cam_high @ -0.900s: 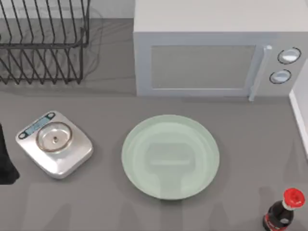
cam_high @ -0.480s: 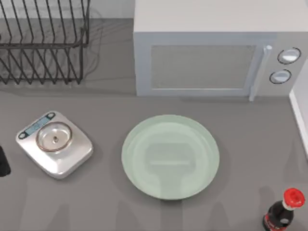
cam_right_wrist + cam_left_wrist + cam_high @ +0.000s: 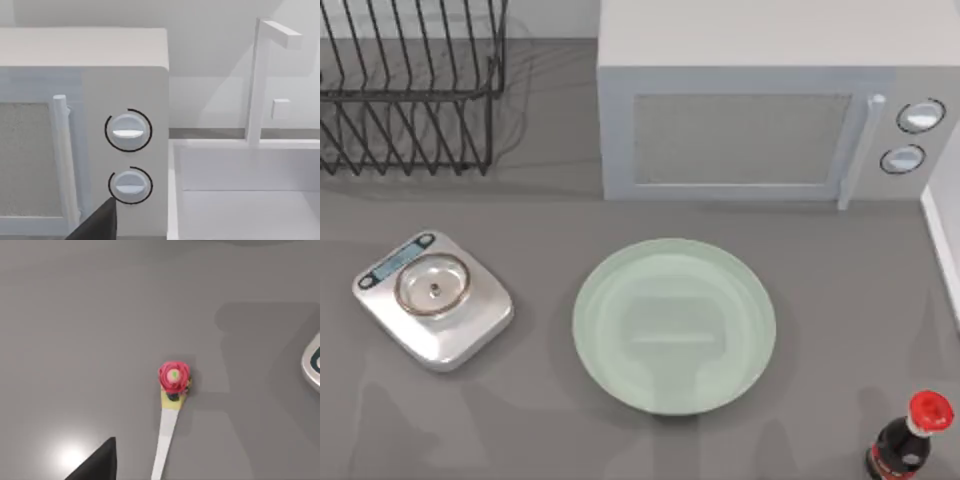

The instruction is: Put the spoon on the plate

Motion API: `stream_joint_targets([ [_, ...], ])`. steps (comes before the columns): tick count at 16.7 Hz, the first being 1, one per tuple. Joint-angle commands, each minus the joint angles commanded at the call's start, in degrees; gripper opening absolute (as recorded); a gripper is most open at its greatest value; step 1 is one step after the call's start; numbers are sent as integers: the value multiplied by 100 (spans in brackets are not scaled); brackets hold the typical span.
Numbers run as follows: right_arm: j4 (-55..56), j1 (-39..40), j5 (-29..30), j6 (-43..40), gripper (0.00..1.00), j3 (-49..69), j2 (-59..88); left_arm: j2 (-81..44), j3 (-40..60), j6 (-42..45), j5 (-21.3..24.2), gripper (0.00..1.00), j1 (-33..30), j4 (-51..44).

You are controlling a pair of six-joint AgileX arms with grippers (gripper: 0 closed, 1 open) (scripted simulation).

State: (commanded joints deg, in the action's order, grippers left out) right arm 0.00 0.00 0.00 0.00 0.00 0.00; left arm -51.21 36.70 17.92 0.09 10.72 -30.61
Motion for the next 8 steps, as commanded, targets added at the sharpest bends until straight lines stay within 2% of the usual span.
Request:
stream_joint_targets([
  [4,0,0,0,0,100,0,0,-2217,1465,732,11,100,435,-1287],
  [8,0,0,0,0,100,0,0,-3885,2694,1331,13,100,790,-2300],
])
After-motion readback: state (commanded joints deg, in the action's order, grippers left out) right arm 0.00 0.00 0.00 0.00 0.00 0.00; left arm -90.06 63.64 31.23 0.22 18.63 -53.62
